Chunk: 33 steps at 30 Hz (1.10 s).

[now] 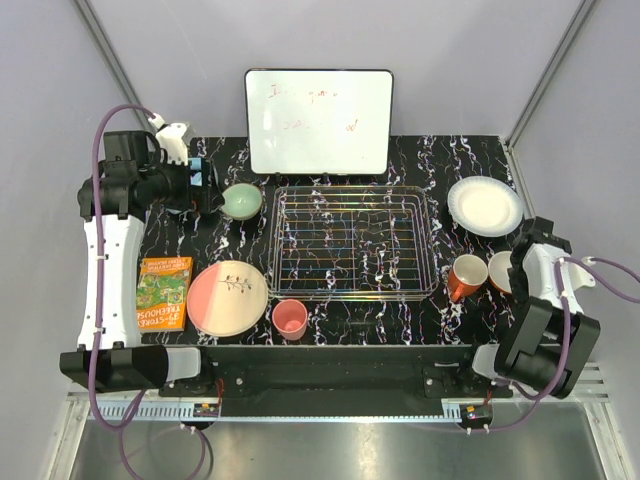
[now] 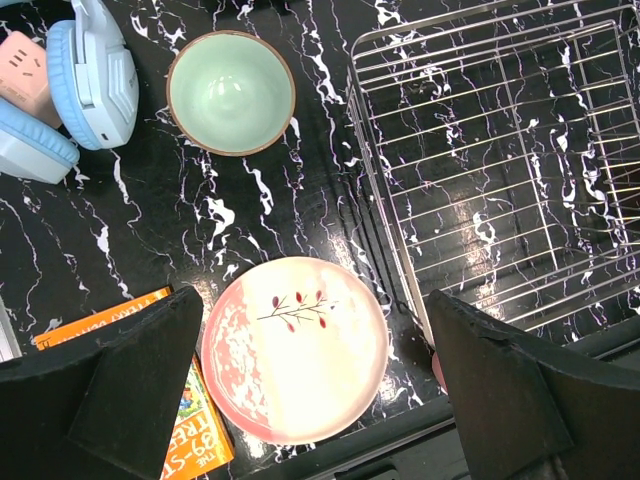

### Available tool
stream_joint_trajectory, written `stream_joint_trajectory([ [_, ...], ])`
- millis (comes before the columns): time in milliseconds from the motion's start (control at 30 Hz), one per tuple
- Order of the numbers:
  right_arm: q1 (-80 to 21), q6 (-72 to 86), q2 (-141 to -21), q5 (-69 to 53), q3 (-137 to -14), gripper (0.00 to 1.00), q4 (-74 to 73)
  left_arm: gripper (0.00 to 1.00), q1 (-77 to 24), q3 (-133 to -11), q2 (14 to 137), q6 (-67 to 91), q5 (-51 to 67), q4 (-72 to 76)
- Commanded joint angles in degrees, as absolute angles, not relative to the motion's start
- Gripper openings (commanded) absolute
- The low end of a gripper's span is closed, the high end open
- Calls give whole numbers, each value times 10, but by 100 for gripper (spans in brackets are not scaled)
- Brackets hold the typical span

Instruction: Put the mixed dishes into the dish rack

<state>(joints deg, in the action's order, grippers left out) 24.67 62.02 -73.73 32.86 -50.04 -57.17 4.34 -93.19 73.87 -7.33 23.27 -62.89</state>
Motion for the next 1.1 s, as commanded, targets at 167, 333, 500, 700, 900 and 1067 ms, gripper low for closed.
stream_joint_trajectory([
  [167, 250, 636, -786, 332, -485, 83, -505, 99, 58, -921, 720, -88, 225, -610],
  [333, 250, 623, -813, 330, -480, 78, -474, 99, 65, -899, 708, -90, 230, -601],
  [500, 250, 614, -833, 327, -470, 60, -452, 99, 67, -883, 708, -91, 229, -593],
  [700, 249, 606, -818, 340, -459, 17, -448, 99, 69, -868, 704, -89, 231, -584],
  [900, 250, 607, -793, 344, -447, 7, -447, 99, 71, -860, 692, -80, 235, -570],
  [1067, 250, 594, -765, 326, -447, 0, -446, 99, 71, -854, 692, -82, 231, -570],
])
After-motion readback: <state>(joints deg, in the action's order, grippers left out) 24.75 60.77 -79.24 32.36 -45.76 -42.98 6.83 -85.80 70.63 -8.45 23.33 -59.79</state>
